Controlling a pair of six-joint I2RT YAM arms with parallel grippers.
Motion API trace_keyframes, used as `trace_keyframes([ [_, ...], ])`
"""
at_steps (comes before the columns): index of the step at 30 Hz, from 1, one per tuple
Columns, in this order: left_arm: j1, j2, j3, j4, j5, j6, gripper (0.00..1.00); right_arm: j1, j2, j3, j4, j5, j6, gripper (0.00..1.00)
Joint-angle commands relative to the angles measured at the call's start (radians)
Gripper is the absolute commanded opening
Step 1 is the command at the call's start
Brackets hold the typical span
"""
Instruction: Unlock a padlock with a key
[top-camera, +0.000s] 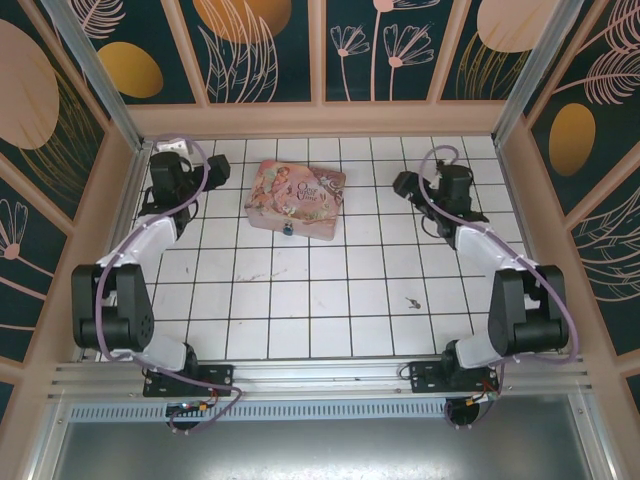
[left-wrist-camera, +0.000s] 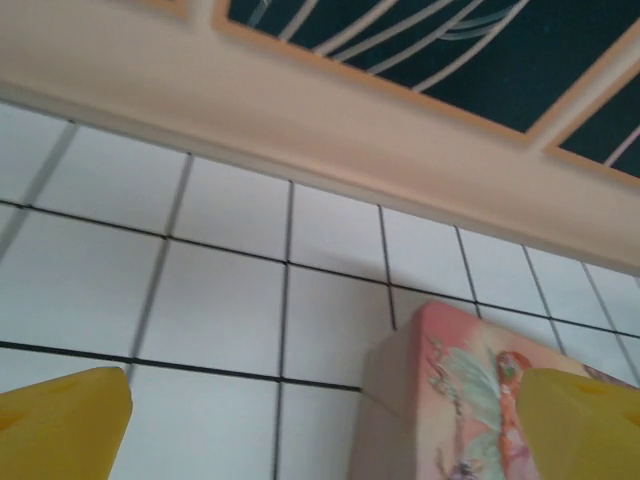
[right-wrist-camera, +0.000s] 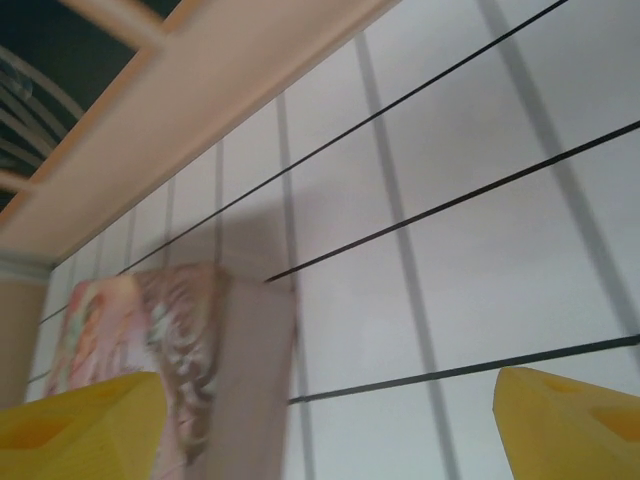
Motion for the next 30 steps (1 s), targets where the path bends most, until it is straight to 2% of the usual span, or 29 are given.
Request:
trace_keyframes([
  [1, 0.002, 0.076, 0.065, -0.056, 0.144, -0.108, 0.98, 0.049, 0.072, 0.081, -0.027, -0.079, 0.069, 0.85],
  [9, -0.046, 0.224, 0.13, -0.022, 0.203, -0.16, 0.96, 0.125, 0.236, 0.155, 0.034, -0.091, 0.154, 0.83],
  [16, -0.121, 0.304, 0.173, 0.012, 0.22, -0.185, 0.95, 0.169, 0.298, 0.175, 0.058, -0.093, 0.163, 0.83],
  [22, -0.163, 0.299, 0.143, 0.04, 0.231, -0.209, 0.94, 0.182, 0.322, 0.167, 0.111, -0.126, 0.19, 0.82],
  [30, -0.234, 0.209, 0.019, 0.106, 0.245, -0.262, 0.93, 0.231, 0.33, 0.169, 0.131, -0.141, 0.199, 0.77],
])
